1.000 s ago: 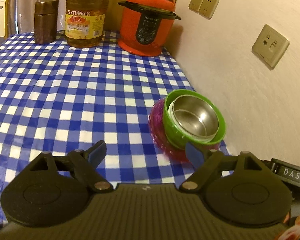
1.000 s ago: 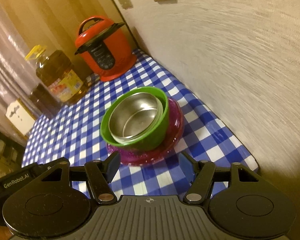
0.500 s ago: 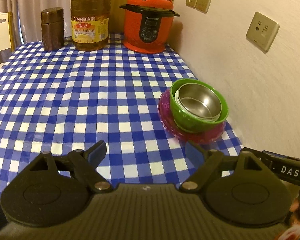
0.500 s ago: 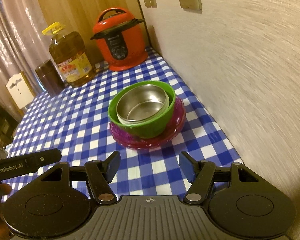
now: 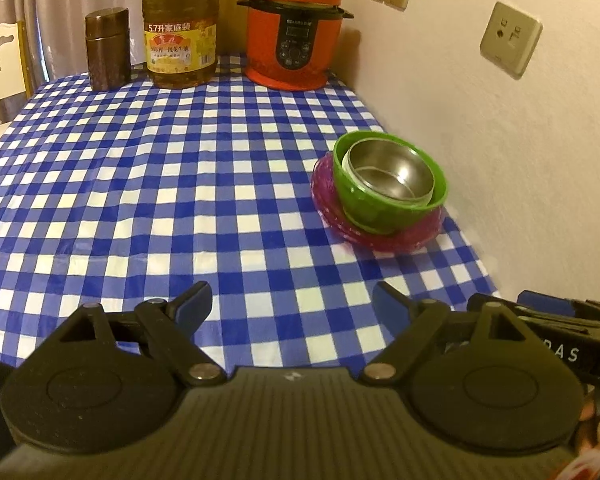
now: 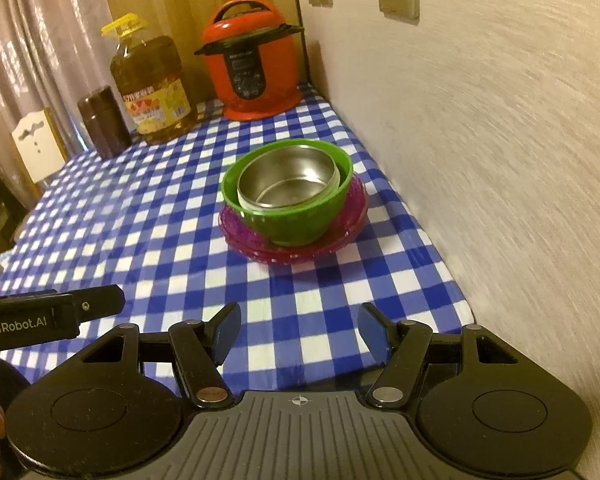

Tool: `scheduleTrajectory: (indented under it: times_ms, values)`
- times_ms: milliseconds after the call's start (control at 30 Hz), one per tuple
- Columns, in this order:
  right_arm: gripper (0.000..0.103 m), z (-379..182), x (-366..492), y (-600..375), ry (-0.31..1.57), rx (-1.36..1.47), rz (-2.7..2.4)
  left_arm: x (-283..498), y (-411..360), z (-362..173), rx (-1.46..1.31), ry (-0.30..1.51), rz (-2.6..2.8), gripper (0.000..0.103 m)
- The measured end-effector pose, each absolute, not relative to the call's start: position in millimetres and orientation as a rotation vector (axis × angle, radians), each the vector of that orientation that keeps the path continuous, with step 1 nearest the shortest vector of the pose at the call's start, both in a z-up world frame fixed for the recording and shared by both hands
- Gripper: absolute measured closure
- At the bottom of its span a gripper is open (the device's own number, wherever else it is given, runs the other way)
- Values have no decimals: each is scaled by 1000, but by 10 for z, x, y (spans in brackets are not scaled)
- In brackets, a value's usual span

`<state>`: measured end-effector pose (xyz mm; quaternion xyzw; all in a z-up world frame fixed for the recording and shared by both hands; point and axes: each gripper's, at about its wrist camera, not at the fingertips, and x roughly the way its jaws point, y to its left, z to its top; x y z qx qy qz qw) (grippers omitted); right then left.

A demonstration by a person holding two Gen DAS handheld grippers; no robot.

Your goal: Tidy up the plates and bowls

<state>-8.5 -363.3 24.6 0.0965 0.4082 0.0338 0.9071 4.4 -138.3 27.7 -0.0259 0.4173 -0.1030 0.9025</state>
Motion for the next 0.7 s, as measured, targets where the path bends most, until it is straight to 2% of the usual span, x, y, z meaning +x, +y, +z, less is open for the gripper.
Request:
scheduleTrajectory:
  times_ms: [700]
  values:
    - [38, 184, -126, -3589, 858, 169, 78, -70, -1416, 147, -11, 875, -214, 17]
